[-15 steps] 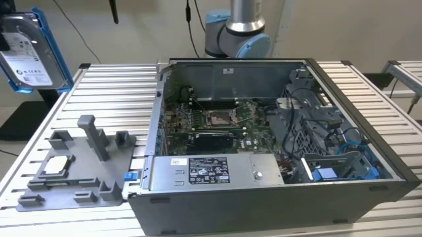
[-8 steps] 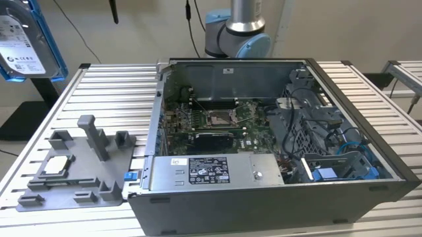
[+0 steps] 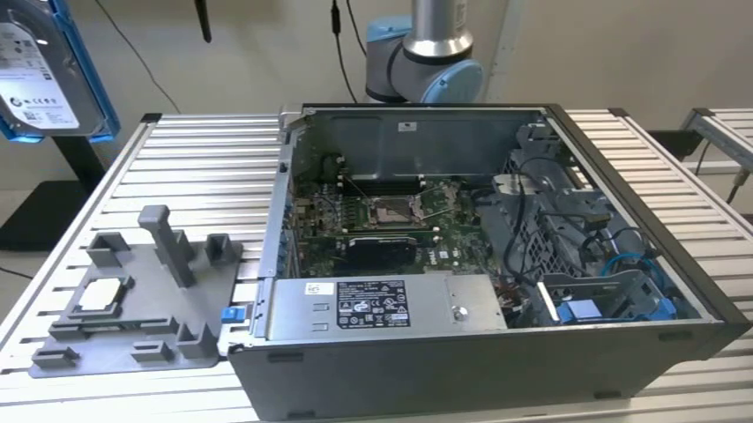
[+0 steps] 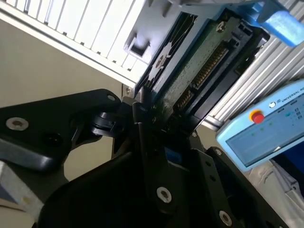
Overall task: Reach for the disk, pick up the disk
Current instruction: 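Pick up the disk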
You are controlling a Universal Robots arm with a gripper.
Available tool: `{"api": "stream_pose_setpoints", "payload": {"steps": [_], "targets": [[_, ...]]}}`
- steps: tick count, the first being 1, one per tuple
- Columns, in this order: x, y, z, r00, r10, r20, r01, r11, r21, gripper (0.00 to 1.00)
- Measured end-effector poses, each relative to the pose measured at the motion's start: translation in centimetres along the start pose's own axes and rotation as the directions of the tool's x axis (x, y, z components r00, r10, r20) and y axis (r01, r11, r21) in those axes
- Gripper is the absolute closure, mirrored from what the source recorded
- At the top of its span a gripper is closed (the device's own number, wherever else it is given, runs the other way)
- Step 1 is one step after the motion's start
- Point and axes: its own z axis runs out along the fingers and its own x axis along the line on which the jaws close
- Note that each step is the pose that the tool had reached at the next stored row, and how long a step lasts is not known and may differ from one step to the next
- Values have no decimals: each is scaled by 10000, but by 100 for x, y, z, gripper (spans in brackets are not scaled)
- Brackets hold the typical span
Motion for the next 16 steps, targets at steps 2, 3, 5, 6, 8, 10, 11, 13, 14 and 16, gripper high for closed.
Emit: {"api": "stream_pose_setpoints", "payload": {"steps": [2,3,5,6,8,10,11,13,14,16], "targets": [[2,1,-52,10000,1,-14,-1,10000,2,100],[2,1,-64,10000,1,-23,-1,10000,2,100],[2,-10,-87,10000,0,-40,0,10000,1,100],[1,-30,-92,10000,1,-44,-1,10000,0,100],[1,-89,-96,10000,1,-48,-1,10000,-9,100],[0,-178,-98,10000,-1,-48,0,10000,-30,100],[0,-224,-98,10000,-1,-48,1,10000,-42,100],[-1,-315,-100,10000,-2,-49,2,10000,-68,100],[-2,-357,-101,10000,-2,-49,2,10000,-80,100],[-3,-450,-103,10000,-4,-49,4,9999,-111,100]]}}
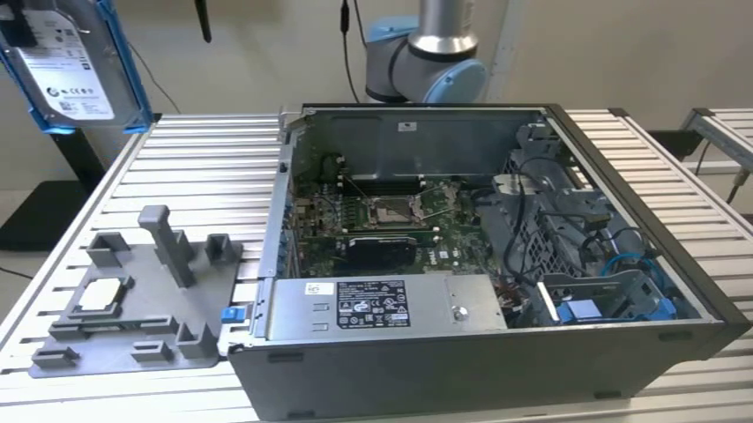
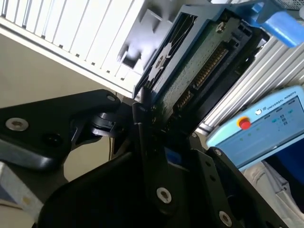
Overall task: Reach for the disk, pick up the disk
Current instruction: 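Pick up the disk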
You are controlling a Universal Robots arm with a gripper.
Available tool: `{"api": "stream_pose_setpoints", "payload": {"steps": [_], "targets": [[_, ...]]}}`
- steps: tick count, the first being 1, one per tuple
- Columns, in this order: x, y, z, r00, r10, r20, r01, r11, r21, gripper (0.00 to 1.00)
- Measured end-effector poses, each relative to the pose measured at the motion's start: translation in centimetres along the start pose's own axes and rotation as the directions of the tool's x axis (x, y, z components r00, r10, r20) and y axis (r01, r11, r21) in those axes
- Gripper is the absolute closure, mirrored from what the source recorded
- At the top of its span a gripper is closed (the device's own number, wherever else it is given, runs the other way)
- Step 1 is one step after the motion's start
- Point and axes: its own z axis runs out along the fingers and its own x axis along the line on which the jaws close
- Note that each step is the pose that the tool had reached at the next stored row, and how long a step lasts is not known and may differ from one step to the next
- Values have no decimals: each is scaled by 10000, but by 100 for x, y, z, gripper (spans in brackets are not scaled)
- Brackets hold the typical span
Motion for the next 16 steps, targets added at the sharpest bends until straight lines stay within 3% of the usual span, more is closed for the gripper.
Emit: {"api": "stream_pose_setpoints", "payload": {"steps": [6,16], "targets": [[-4,-269,-7,10000,-6,-1,6,9999,-132,100],[-9,-672,-19,10000,-7,-2,7,9999,-141,100]]}}
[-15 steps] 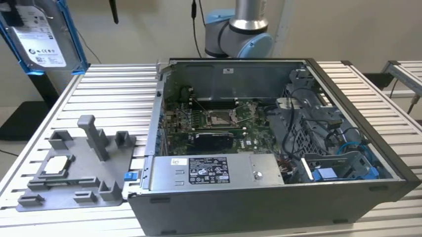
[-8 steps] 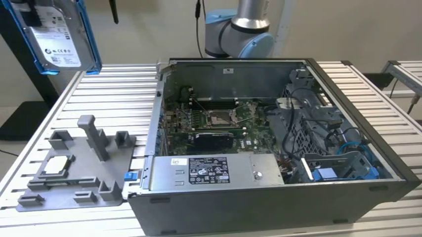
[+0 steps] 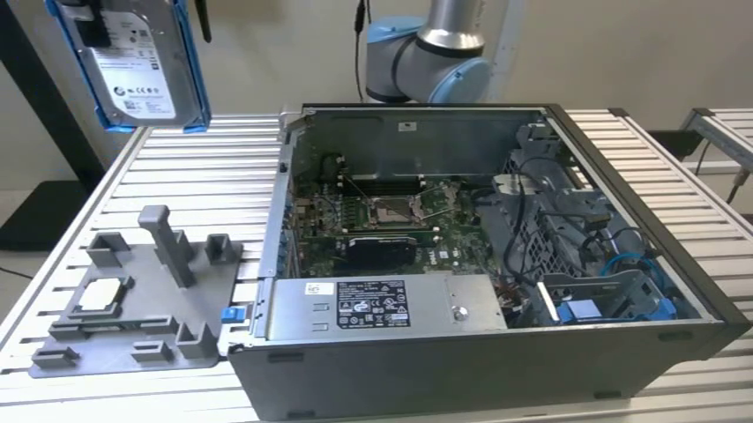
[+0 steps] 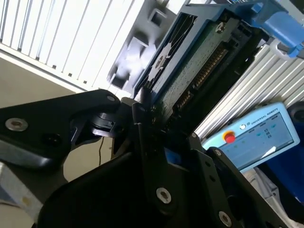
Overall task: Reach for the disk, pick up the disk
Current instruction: 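Pick up the disk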
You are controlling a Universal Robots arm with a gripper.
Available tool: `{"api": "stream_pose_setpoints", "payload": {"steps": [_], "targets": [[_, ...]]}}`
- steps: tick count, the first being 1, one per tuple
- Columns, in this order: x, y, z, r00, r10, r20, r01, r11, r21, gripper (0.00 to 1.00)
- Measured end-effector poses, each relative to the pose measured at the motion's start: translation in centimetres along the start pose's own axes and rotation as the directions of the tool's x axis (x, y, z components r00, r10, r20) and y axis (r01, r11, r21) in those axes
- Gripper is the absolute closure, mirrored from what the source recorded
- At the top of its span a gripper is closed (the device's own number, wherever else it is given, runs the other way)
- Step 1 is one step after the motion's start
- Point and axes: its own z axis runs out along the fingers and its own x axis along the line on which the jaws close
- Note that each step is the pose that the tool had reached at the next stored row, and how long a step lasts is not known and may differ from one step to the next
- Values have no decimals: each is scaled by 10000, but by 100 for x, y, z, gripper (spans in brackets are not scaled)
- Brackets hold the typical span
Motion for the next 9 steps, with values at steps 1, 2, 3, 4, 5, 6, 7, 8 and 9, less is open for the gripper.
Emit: {"api": "stream_pose_setpoints", "payload": {"steps": [1,2,3,4,5,6,7,8,9], "targets": [[-1,-88,-3,10000,1,0,-1,10000,0,100],[-2,-135,-5,10000,1,0,-1,10000,0,100],[-2,-180,-6,10000,0,0,0,10000,1,100],[-3,-226,-8,10000,0,0,0,10000,0,100],[-3,-274,-10,10000,-1,0,1,10000,0,100],[-4,-318,-11,10000,1,0,-1,10000,1,100],[-5,-364,-12,10000,1,0,-1,10000,1,100],[-5,-410,-13,10000,1,1,-1,10000,1,100],[-6,-453,-14,10000,1,0,-1,10000,1,100]]}}
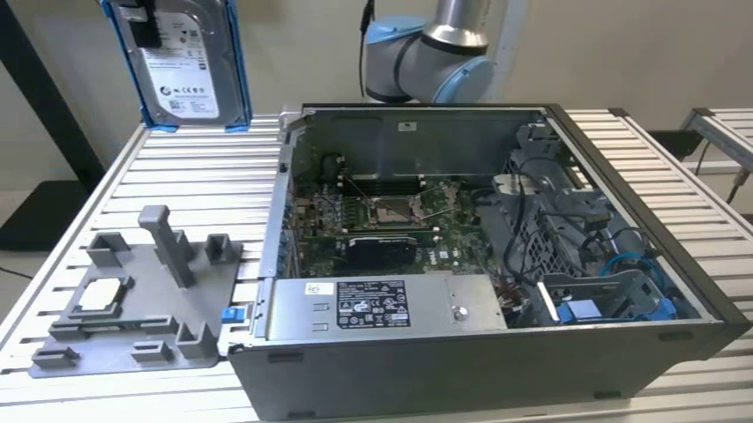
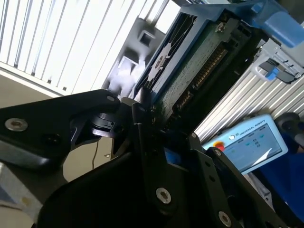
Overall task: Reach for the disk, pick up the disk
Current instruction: 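Pick up the disk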
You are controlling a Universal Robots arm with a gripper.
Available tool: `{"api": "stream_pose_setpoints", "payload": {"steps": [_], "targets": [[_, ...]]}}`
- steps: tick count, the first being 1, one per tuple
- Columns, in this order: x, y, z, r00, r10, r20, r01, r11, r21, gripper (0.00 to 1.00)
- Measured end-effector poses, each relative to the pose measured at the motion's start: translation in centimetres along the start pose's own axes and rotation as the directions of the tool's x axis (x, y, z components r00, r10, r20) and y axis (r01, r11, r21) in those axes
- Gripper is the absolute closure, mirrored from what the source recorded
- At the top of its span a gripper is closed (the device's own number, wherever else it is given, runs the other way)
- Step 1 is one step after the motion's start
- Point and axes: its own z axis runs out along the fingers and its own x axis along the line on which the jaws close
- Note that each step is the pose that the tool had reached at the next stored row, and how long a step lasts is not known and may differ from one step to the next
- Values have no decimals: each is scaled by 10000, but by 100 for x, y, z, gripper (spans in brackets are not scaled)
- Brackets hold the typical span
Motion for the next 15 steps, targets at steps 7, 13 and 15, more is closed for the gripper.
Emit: {"api": "stream_pose_setpoints", "payload": {"steps": [7,13,15], "targets": [[-4,-315,-12,10000,-1,0,1,10000,0,100],[-7,-589,-25,10000,0,-1,0,10000,-1,100],[-8,-677,-28,10000,-1,0,1,10000,0,100]]}}
